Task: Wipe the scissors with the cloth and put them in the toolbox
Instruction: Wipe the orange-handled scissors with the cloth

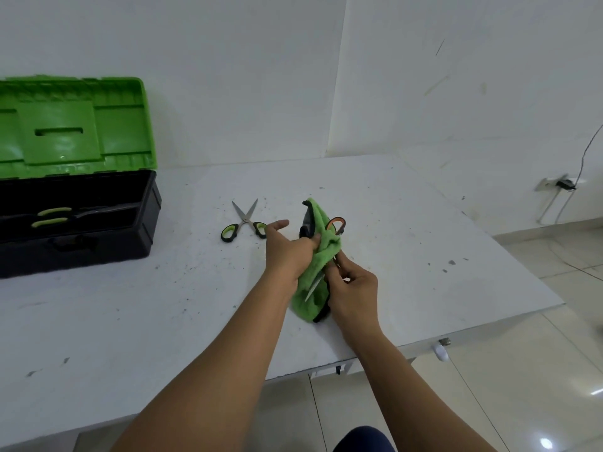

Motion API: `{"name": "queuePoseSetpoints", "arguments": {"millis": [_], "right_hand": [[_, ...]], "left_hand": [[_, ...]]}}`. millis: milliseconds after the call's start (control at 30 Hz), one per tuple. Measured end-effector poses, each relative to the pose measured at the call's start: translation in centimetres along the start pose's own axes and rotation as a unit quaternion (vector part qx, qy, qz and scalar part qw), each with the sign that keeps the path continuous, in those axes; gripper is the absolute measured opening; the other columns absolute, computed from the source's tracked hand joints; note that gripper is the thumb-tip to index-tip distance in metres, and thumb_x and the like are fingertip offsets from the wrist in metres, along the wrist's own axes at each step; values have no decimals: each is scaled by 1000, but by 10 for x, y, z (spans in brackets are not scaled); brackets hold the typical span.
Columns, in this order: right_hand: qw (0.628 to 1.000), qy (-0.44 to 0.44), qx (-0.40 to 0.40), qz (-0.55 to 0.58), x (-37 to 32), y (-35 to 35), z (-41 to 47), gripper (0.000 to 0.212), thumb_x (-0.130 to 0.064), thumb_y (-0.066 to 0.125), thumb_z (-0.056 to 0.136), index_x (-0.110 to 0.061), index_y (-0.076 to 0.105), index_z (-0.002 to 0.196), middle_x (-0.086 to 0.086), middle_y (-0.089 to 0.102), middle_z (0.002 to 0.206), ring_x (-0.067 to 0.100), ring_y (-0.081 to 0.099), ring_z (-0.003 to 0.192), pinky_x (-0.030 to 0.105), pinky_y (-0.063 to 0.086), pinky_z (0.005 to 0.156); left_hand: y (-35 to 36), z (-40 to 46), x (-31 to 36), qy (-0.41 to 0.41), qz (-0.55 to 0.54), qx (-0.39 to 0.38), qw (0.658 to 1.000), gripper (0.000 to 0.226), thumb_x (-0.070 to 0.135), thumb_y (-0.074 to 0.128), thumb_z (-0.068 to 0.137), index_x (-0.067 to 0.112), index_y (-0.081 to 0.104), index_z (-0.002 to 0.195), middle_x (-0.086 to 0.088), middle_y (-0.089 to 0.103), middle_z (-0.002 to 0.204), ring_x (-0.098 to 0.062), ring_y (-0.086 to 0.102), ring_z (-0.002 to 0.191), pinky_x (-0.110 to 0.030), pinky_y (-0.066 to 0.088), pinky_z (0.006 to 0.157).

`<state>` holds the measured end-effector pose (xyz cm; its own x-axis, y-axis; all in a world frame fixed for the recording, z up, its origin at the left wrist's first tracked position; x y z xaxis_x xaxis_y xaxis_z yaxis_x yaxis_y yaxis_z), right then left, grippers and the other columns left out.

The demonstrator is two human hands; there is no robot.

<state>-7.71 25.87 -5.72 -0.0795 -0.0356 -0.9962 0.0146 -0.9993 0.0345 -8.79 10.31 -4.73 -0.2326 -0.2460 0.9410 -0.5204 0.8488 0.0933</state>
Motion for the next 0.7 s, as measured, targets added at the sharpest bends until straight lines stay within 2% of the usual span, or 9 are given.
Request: {"name": "queuePoseSetpoints", "arguments": {"millis": [100, 167, 200, 233, 300, 367, 533, 600, 700], "right_hand": [[1000, 6, 2, 16, 0, -2, -3, 33, -13, 65, 102, -22, 72, 133, 17, 77, 105, 29, 75, 86, 38, 64, 83], [999, 8, 20, 28, -1, -7, -3, 32, -12, 65, 102, -23, 72, 131, -1, 81, 88, 18, 71, 71, 24, 61, 70], [999, 12, 28, 34, 0, -9, -1, 30, -12, 64, 102, -28, 75, 125, -7, 74, 74, 15, 59, 61, 21, 54, 62], [999, 18, 32, 36, 1, -11, 0, 26, -13, 63, 103, -31, 80, 114, -6, 64, 66, 14, 51, 59, 26, 48, 59], [999, 22, 33, 31, 4, -10, 2, 23, -14, 61, 103, -18, 81, 91, 7, 55, 65, 20, 46, 62, 35, 42, 62], [999, 22, 24, 20, 4, -8, 0, 25, -13, 60, 103, -6, 74, 83, 12, 53, 67, 21, 46, 63, 35, 40, 61], [1000, 4, 10, 18, 1, -3, 2, 23, -12, 59, 101, 2, 70, 85, 29, 51, 70, 22, 44, 65, 36, 38, 62], [1000, 6, 8, 16, 4, -4, 5, 21, -10, 58, 101, 2, 70, 88, 20, 43, 66, 23, 38, 65, 37, 33, 62], [999, 9, -3, 31, 5, -4, 6, 21, -8, 58, 101, -10, 78, 96, 10, 42, 65, 25, 34, 65, 38, 32, 61]], "left_hand": [[-10, 4, 8, 14, -50, 55, 997, 52, 16, 77, 95, 27, 41, 130, 4, 54, 110, -21, 67, 101, -47, 60, 98], [-7, 6, 8, 4, -51, 29, 998, 56, 23, 81, 92, 29, 41, 130, 3, 56, 113, -25, 67, 108, -47, 59, 99], [-1, 2, 5, -6, -34, 1, 999, 59, 26, 83, 91, 30, 41, 133, 1, 59, 115, -25, 69, 109, -47, 60, 99], [6, -3, -1, -16, -9, -27, 999, 63, 28, 84, 90, 30, 41, 136, -1, 64, 118, -25, 70, 110, -48, 60, 98], [14, -12, -11, -15, 36, -58, 998, 68, 30, 84, 90, 30, 40, 141, -4, 71, 121, -25, 72, 110, -49, 59, 100], [16, -12, -11, 7, 51, -65, 997, 68, 26, 83, 91, 30, 39, 143, -7, 73, 121, -24, 72, 110, -49, 59, 100], [16, -6, 1, 31, 63, -34, 997, 63, 14, 77, 95, 34, 34, 138, -7, 69, 113, -19, 70, 101, -43, 60, 94], [17, -5, -2, 23, 35, -22, 999, 61, 11, 75, 95, 34, 34, 135, -5, 66, 112, -13, 67, 96, -38, 59, 88], [17, -4, -7, 15, -8, -4, 1000, 57, 7, 72, 96, 33, 36, 131, -1, 64, 104, -9, 65, 90, -30, 55, 76]]}}
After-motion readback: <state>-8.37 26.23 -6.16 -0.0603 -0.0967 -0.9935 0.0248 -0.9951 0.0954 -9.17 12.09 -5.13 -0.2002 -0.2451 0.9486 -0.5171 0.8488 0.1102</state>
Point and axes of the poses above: each hand's wrist, its own z-axis towards the middle knuckle, its own y-axis out of the palm, x = y × z, the point moved 9 cm from there along z, towards the middle knuckle
